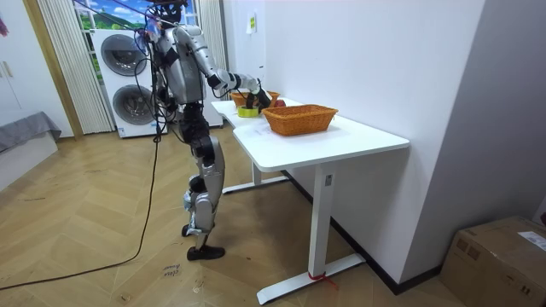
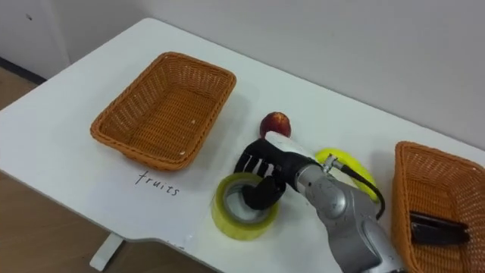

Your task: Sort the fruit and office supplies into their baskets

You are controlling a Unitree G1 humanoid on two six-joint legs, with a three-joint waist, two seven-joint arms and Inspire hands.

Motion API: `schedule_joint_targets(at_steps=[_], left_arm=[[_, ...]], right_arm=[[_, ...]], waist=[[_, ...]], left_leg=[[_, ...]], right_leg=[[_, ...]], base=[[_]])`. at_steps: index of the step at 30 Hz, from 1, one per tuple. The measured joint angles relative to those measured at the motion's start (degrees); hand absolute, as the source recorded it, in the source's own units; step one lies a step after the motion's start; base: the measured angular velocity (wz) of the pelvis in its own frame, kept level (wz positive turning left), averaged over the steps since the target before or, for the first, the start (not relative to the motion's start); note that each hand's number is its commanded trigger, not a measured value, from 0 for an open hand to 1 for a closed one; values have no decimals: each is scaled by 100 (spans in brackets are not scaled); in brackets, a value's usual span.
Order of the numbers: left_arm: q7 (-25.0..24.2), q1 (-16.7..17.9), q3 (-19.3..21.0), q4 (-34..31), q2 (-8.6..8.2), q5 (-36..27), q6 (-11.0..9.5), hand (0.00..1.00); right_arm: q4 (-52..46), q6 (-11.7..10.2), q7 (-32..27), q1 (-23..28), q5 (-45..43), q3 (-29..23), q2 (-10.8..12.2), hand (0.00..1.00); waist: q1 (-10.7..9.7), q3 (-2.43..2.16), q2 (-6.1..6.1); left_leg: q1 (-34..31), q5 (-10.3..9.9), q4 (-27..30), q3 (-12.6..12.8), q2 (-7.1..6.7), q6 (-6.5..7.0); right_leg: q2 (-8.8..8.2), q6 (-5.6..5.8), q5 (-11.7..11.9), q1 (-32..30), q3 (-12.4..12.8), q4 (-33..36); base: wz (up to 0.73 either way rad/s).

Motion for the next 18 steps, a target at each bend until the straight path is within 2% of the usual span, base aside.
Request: schedule_joint_targets(at_steps=[5, 8, 10, 12, 18], left_arm=[[4, 90, 273, 124, -40, 9, -202, 0], [112, 92, 285, 262, -39, 4, -237, 0], [127, 102, 284, 286, -39, 3, -260, 0], [185, 107, 284, 284, -39, -5, -385, 0], [240, 106, 287, 296, 2, -99, -471, 0]], right_arm=[[-545, -50, 139, 234, 5, -319, -213, 100], [-648, -134, 117, 237, -38, -674, -278, 100], [-688, -153, 88, 248, -54, -858, -282, 100], [-702, -157, 31, 266, -77, -1033, -291, 100], [-832, -238, -58, 270, -327, -1086, -406, 100]], waist=[[-273, -11, 47], [-413, -13, 59], [-456, -23, 66], [-531, -28, 71], [-664, -76, 180]], left_leg=[[2, 1, -4, 194, 19, 0], [70, 1, -13, 292, 30, 0], [86, 1, -16, 326, 34, 0], [157, 1, -18, 349, 35, 0], [229, 1, -29, 351, 38, 1]], right_leg=[[26, -8, 21, -59, 259, 5], [40, -11, 34, -57, 380, 6], [46, -12, 43, -49, 427, 6], [42, -11, 52, -17, 440, 6], [39, -11, 76, 42, 436, 8]], base=[[-19], [-17], [-13], [-6], [0]])
